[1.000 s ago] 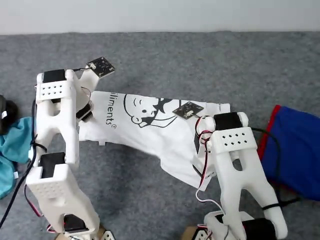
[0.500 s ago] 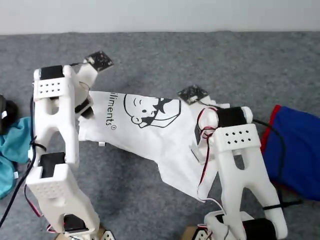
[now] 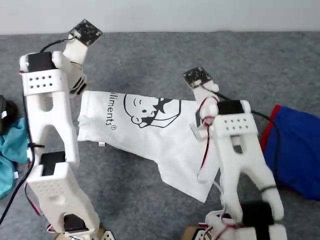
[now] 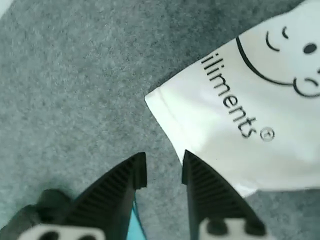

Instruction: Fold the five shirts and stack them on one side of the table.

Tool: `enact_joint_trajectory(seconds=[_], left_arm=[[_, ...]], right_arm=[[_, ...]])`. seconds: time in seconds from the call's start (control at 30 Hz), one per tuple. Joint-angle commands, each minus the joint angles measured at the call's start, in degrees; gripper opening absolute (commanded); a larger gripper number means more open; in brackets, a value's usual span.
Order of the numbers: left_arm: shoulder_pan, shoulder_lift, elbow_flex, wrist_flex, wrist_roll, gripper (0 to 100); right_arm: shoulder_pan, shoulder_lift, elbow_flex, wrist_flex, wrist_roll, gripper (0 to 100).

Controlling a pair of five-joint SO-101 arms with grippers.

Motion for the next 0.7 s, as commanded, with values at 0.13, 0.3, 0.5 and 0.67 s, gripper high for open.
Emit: enact_joint_trajectory(seconds=[0.13, 0.3, 0.5, 0.67], left_arm=[[1.7, 6.9, 2.0, -5.6, 6.1, 11], [1.5, 8.1, 2.2, -5.6, 6.8, 11], [1.4, 8.1, 2.2, -5.6, 6.7, 11], [1.6, 8.5, 2.2, -5.6, 6.7, 11]], right_arm=[[2.6, 21.1, -18.4, -6.0, -0.4, 12.5], [4.0, 36.8, -33.2, -5.1, -0.4, 12.2], [5.9, 51.0, -52.8, 0.9, -0.3, 12.2], [6.5, 59.7, -69.0, 5.7, -0.3, 12.2]])
